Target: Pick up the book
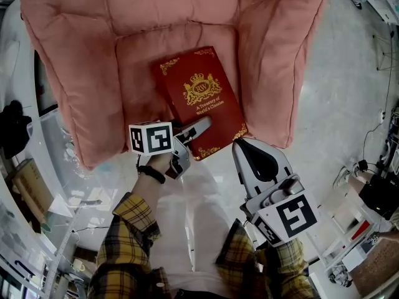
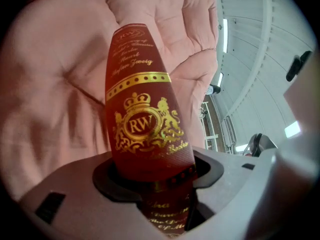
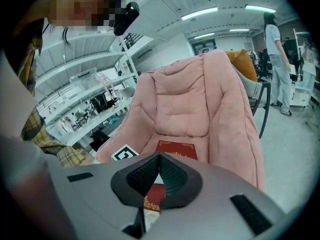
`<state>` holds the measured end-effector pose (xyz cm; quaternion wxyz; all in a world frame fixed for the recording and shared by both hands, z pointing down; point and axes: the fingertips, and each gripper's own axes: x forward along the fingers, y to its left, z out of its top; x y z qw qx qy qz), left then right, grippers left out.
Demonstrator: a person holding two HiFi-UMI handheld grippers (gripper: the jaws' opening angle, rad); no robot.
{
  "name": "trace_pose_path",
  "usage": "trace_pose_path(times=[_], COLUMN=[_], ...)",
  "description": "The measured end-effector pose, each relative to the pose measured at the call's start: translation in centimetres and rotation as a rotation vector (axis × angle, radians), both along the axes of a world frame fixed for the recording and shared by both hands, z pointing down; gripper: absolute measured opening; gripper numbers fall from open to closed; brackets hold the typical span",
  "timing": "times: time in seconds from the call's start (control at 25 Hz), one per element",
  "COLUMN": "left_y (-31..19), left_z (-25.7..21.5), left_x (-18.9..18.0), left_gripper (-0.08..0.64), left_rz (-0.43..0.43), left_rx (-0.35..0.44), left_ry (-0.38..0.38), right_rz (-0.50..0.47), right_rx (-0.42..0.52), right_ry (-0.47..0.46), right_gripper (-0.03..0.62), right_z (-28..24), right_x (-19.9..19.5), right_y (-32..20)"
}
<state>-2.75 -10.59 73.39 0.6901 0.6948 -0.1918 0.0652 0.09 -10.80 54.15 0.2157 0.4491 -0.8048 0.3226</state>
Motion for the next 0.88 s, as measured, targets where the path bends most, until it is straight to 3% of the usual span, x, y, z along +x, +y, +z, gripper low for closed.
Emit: trace_pose_path(times=[0.48, 0.88], left_y=[0.5, 1.3], left_z=[-6.6, -18.0], left_x=[-1.5, 1.0], left_gripper=[0.266, 0.265], left_rz=[-0.064, -0.070], left_rx=[0.016, 0.123], left_ry=[0.006, -0.002], right_rz=[-0.001, 0.011], right_rx=[0.062, 0.153], right_ry=[0.008, 0.015], right_gripper=[0.017, 0.017], right_z=[-5.0, -14.4], right_x=[0.1, 1.6], right_y=[-0.7, -0.5])
